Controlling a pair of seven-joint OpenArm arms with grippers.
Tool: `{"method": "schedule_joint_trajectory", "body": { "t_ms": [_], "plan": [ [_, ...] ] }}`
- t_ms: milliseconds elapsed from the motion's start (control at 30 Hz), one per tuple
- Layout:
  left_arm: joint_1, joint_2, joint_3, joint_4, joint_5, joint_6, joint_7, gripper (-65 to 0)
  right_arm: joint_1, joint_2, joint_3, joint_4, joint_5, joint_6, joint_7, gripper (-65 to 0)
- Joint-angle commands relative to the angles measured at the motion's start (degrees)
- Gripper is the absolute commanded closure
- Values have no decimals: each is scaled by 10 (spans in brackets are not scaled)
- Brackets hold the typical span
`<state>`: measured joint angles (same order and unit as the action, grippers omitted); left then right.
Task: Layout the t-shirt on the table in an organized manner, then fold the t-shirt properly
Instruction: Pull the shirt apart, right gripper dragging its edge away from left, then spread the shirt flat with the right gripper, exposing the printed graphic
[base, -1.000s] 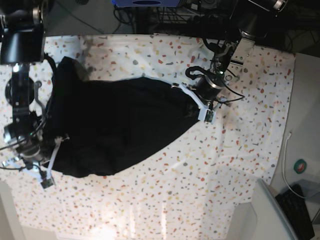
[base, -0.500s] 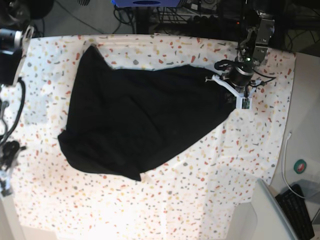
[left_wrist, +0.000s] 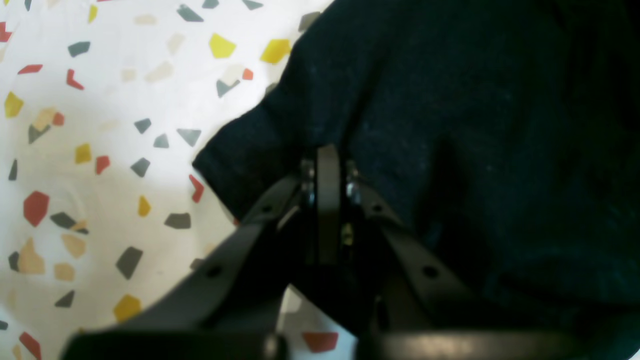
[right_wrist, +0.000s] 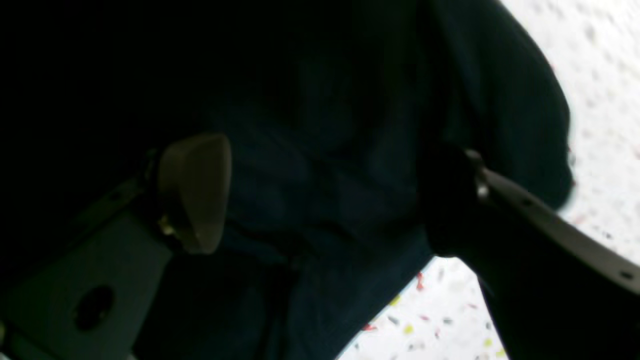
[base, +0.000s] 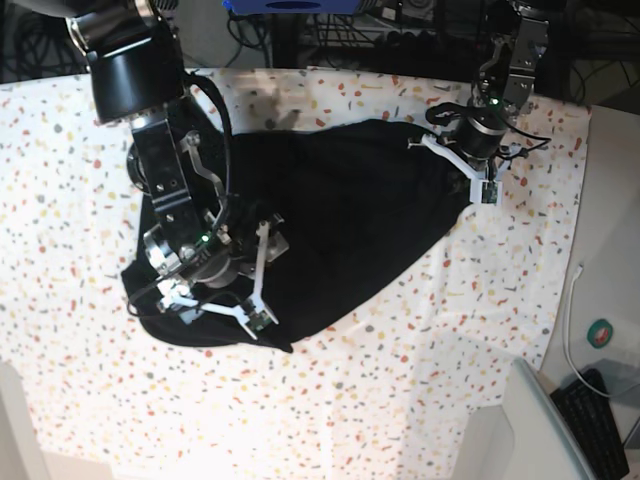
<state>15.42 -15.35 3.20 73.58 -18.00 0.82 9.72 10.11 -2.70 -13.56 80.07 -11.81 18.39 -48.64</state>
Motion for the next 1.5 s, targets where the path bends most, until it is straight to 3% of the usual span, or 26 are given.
{"method": "schedule_joint_trajectory", "body": {
  "t_ms": [0, 167, 200, 267, 333, 367, 400, 567, 733, 900, 1067, 1233, 1367, 1467],
  "plan": [
    [5, -2, 2, 0, 2, -2, 25, 0, 24, -6, 2, -6, -5, -5, 10, -512],
    [6, -2, 4, 0, 2, -2, 25, 0, 90, -29, 4, -131, -6, -9, 81, -500],
    [6, -2, 1, 0, 2, -2, 25, 0, 102, -29, 4, -158, -6, -9, 93, -465],
    [6, -2, 0, 0, 2, -2, 25, 0, 112, -26, 4, -180, -5, -6, 96, -318],
    [6, -2, 0, 0, 2, -2, 25, 0, 104, -24, 2, -163, -5, -4, 80, -81],
    [6, -2, 0, 0, 2, -2, 25, 0, 95, -23, 6, -140, -5, -1, 63, 0],
    [6, -2, 0, 0, 2, -2, 25, 0, 79, -20, 9, -104, -6, 5, 44, 0],
    [5, -4, -1, -1, 2, -2, 25, 0, -45, 59, 36, 157, -6, 52, -60, 0],
    [3, -6, -1, -1, 2, -2, 25, 0, -125, 131, 99, 279, -5, 101, -106, 0],
    [-15, -13, -2, -10, 3, -2, 26, 0, -130, 202, 216, 253, -5, 163, -92, 0],
    [-39, -13, -1, -35, 3, -2, 26, 0, -73, 259, 279, 114, -5, 173, -16, 0],
    [-50, -14, -2, -32, 3, -2, 27, 0, -28, 267, 286, 40, -5, 175, -5, 0],
    [-69, -16, -7, -29, -4, -2, 34, 0, -28, 249, 275, 38, -6, 173, -7, 0],
    [-67, -18, -69, 19, -24, -5, 137, 0, -29, 240, 277, 38, -7, 173, -7, 0]
  ]
}}
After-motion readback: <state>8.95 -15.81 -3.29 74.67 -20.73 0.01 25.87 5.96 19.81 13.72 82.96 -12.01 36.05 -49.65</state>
